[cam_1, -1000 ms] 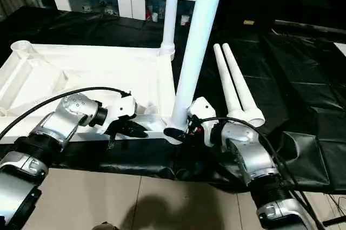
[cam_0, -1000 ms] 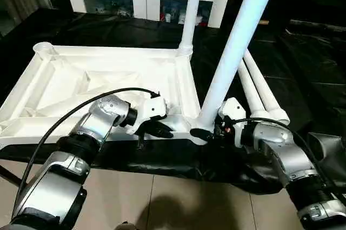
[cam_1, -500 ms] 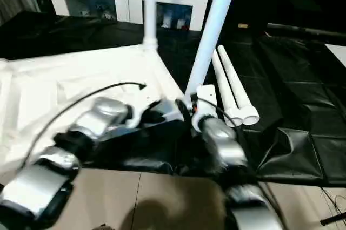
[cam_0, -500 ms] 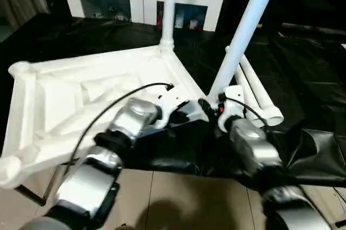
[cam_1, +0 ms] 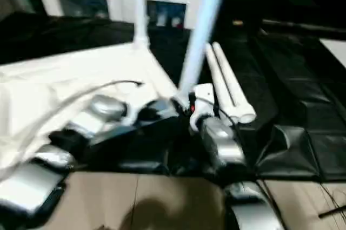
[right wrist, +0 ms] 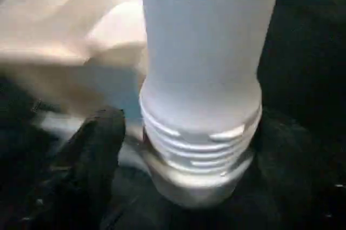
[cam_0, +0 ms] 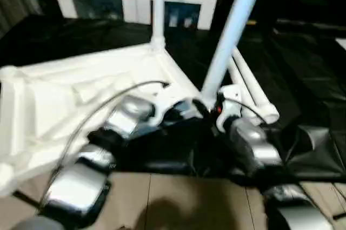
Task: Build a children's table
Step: Rotate leg to tighten
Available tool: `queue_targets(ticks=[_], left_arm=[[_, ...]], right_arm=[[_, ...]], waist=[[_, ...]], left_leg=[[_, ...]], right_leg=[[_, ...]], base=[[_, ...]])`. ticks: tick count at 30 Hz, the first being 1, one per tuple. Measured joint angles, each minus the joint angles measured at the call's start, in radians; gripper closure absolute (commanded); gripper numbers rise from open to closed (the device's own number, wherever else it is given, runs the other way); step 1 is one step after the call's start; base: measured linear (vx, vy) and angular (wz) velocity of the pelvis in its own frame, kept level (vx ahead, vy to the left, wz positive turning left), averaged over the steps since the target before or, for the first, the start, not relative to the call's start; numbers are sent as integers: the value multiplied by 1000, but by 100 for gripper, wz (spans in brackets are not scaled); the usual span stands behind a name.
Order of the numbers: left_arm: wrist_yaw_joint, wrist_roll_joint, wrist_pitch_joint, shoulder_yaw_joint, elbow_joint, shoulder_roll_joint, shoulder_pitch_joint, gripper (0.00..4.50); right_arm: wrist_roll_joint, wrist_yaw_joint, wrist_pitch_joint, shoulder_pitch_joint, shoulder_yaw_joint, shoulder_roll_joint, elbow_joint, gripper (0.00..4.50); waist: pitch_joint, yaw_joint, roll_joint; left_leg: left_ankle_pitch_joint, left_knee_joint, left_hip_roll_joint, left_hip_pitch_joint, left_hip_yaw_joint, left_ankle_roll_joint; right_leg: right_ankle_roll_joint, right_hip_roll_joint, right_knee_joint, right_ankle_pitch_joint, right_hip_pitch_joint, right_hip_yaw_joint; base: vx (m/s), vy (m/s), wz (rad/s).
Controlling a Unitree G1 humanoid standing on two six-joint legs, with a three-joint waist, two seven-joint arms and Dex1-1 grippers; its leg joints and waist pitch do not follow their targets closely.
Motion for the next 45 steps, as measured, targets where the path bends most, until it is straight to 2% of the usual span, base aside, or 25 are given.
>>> queue_targets(ticks=[3, 8, 12, 15, 25, 34, 37, 40, 42, 45], left_arm=[[-77, -11, -19, -7, -31, 40, 17, 450], [-225, -54, -34, -20, -125, 100, 69, 450], [-247, -60, -31, -29, -144, 105, 79, 450], [-254, -62, -30, -29, -160, 108, 92, 450], [-274, -63, -27, -33, -166, 106, 96, 450], [-274, -63, -25, -37, -169, 106, 96, 450], [-259, -59, -18, -35, -166, 102, 96, 450], [-169, -44, 12, -21, -142, 64, 90, 450], [-26, -32, 52, 2, -68, -12, 58, 450], [181, -15, 102, 24, 21, -131, 7, 450]], right_arm=[[6, 116, 18, 18, 29, -54, -50, 61], [8, 277, 22, 40, 71, -127, -100, 61], [7, 305, 21, 40, 82, -127, -104, 61], [7, 321, 22, 40, 90, -130, -105, 61], [27, 369, 29, 59, 92, -137, -143, 164], [32, 359, 23, 71, 82, -130, -143, 178], [32, 313, 17, 78, 69, -104, -137, 178], [29, 178, 15, 73, 35, -51, -99, 178], [26, -6, 7, 42, -19, 19, -23, 178], [16, -328, -2, -48, -96, 111, 102, 178]], waist=[[0, 2, -3], [1, 20, -7], [1, 30, -7], [1, 28, -7], [1, 29, -7], [1, 32, -7], [0, 27, -7], [0, 21, -8], [-1, 20, -11], [-2, 14, -11]], left_leg=[[-2, 1, -1, -2, 1, 3], [-5, 5, -1, -6, 2, 8], [-4, 8, -1, -7, 3, 8], [-4, 9, -1, -7, 3, 8], [-4, 11, -1, -7, 3, 7], [-4, 12, -1, -7, 2, 7], [-4, 14, 0, -6, 2, 7], [-7, 16, -1, -1, 2, 1], [-7, 17, -1, 3, 3, 1], [-6, 16, -3, 4, 1, -1]], right_leg=[[0, -1, -4, 0, 0, 0], [-1, -2, -4, -1, -1, 0], [-1, -3, -1, -1, -2, 0], [-1, -3, 0, -1, -2, 1], [-1, -4, 2, -1, -2, 1], [-1, -4, 2, -1, -1, 1], [-1, -4, 5, -1, -1, 1], [-1, -4, 9, -1, 1, 3], [-1, -5, 10, 0, 5, 4], [-1, -9, 10, 1, 4, 4]], base=[[0, 0, 0], [0, 0, 0], [0, 0, 0], [0, 0, 0], [0, 0, 0], [0, 0, 0], [0, 0, 0], [0, 0, 0], [0, 0, 0], [-58, 1, -1]])
